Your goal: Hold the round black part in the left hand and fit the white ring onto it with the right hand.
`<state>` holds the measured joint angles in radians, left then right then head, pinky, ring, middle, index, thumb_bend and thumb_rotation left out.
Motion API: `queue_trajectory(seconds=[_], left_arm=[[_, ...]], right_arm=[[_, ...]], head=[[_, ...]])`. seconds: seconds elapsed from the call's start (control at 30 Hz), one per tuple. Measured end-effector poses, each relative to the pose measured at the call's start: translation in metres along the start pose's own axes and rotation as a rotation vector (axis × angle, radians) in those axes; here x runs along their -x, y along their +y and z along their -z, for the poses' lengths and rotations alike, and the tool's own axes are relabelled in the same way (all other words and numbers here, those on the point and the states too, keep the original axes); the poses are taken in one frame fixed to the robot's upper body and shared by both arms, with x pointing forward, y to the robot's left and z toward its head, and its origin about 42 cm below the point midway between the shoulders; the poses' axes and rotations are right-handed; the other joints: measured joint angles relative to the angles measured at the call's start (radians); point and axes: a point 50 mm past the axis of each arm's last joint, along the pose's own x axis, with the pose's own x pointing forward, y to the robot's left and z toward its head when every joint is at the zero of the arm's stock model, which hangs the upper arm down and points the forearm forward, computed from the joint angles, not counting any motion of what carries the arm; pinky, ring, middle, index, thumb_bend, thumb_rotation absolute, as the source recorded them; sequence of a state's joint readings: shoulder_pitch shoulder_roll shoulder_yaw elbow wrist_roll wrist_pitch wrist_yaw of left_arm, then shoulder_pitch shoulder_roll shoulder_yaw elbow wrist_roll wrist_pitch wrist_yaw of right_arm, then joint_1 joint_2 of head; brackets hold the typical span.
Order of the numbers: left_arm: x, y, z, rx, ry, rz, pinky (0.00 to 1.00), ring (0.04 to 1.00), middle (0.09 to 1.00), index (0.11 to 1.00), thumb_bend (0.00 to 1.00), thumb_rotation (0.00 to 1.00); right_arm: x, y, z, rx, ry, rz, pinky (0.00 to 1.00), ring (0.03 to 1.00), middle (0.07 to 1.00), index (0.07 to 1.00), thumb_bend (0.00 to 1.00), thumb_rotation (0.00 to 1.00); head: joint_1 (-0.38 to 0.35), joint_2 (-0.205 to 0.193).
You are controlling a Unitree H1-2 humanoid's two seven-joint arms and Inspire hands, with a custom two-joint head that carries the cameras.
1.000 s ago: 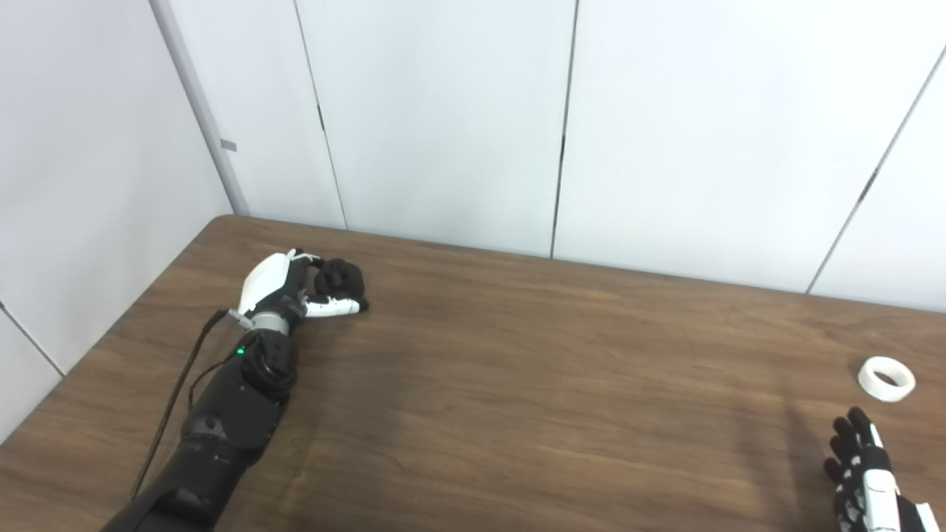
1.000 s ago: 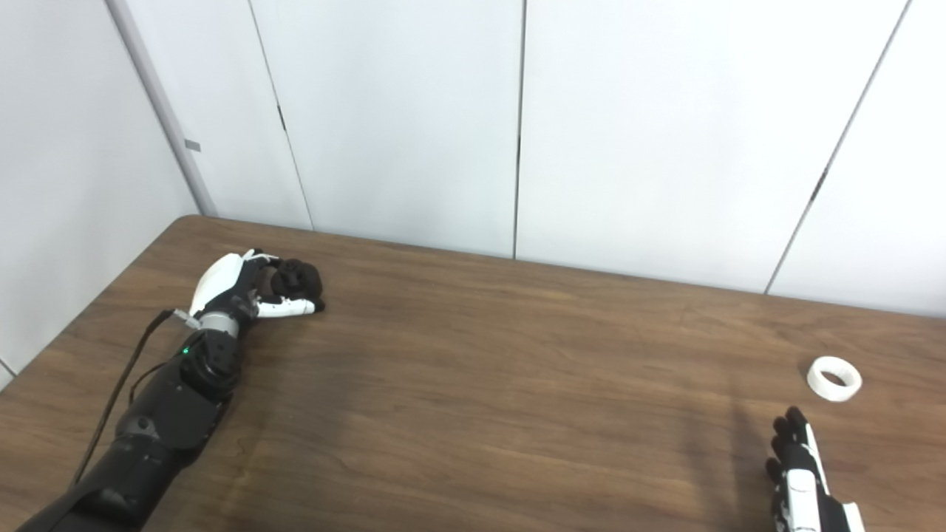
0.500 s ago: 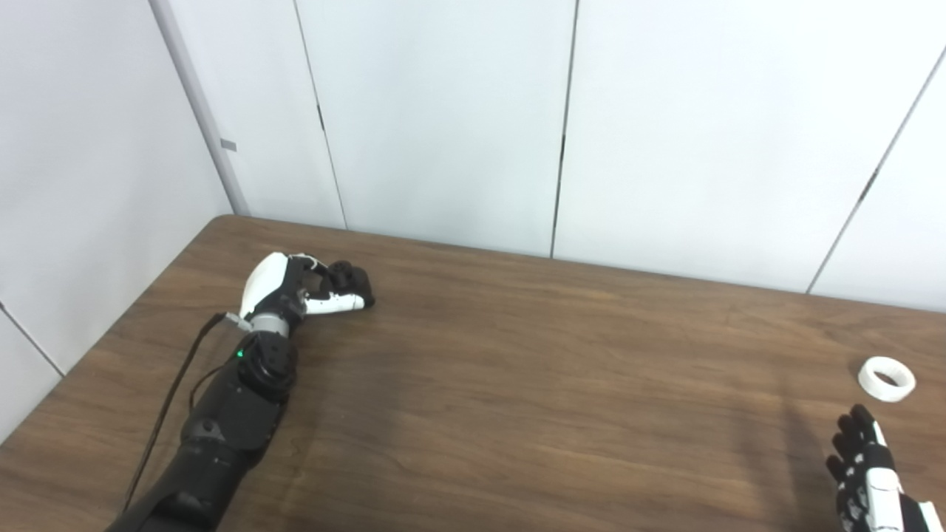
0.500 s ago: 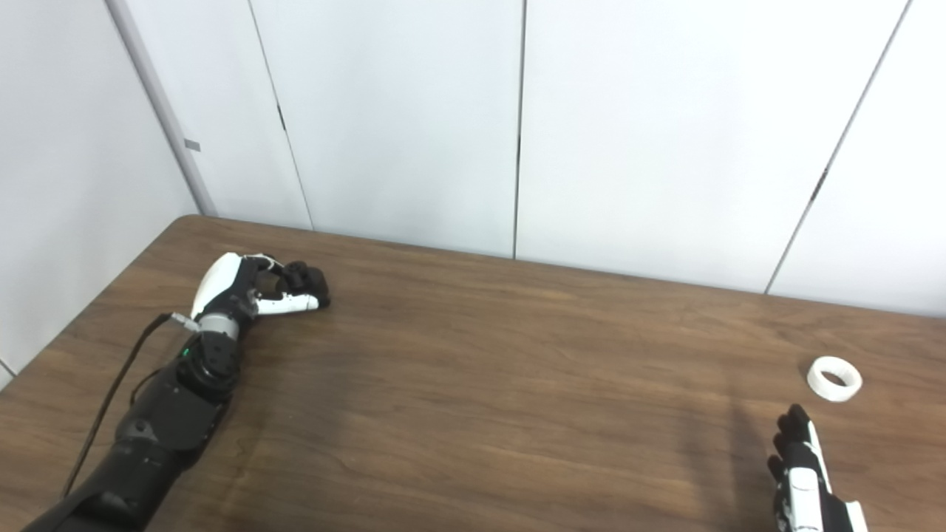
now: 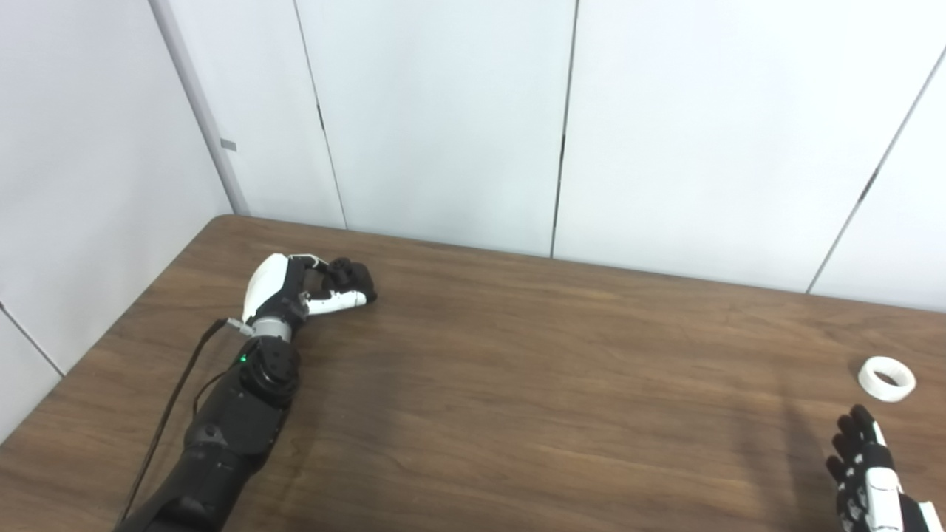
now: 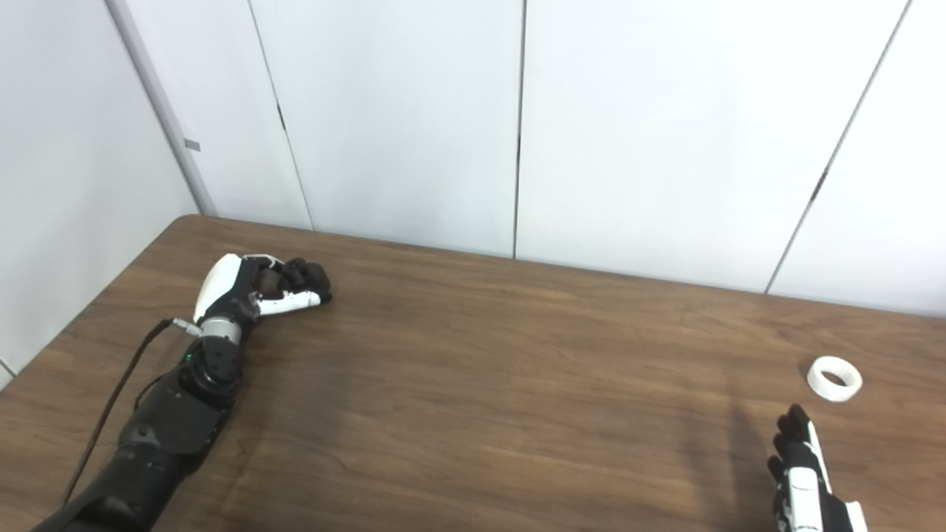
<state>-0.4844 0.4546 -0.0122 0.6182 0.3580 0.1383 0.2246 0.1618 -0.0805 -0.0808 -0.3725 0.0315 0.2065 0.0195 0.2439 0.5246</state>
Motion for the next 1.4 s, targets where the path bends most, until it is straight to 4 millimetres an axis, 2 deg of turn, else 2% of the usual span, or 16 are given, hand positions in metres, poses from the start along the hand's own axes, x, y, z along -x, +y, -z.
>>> queue_trajectory(seconds=[0.2,0.33,0.57,0.93,1.13,1.4], left_arm=[[0.013,-0.002,0.000,0.003,-0.036,0.000,0.96,0.922,0.781,0.484,0.52,0.06],[0.029,-0.009,-0.014,-0.020,-0.117,0.012,0.99,0.906,0.780,0.485,0.52,0.06],[0.054,-0.023,-0.041,-0.076,-0.238,0.022,1.00,0.877,0.771,0.485,0.52,0.06],[0.111,-0.050,-0.083,-0.150,-0.472,0.073,1.00,0.897,0.792,0.484,0.52,0.06],[0.145,-0.067,-0.096,-0.175,-0.568,0.124,1.00,0.907,0.798,0.484,0.52,0.06],[0.170,-0.079,-0.113,-0.171,-0.657,0.181,1.00,0.912,0.804,0.483,0.52,0.06]], right_arm=[[0.000,0.001,0.000,-0.002,0.001,-0.002,1.00,1.000,0.990,1.000,0.33,1.00],[0.000,0.003,0.000,0.001,0.003,-0.001,1.00,1.000,0.990,1.000,0.30,1.00],[-0.001,0.004,0.005,0.010,0.011,0.002,1.00,1.000,0.985,1.000,0.29,1.00],[-0.002,0.008,0.011,0.011,-0.005,0.000,1.00,1.000,0.966,1.000,0.38,1.00],[-0.002,0.010,0.011,0.028,-0.008,0.003,1.00,1.000,0.951,1.000,0.44,1.00],[-0.002,0.014,0.011,0.055,-0.008,0.010,1.00,0.999,0.942,0.997,0.48,1.00]], head=[[-0.021,0.009],[-0.028,0.011],[-0.051,0.017],[-0.112,0.037],[-0.144,0.049],[-0.206,0.075]])
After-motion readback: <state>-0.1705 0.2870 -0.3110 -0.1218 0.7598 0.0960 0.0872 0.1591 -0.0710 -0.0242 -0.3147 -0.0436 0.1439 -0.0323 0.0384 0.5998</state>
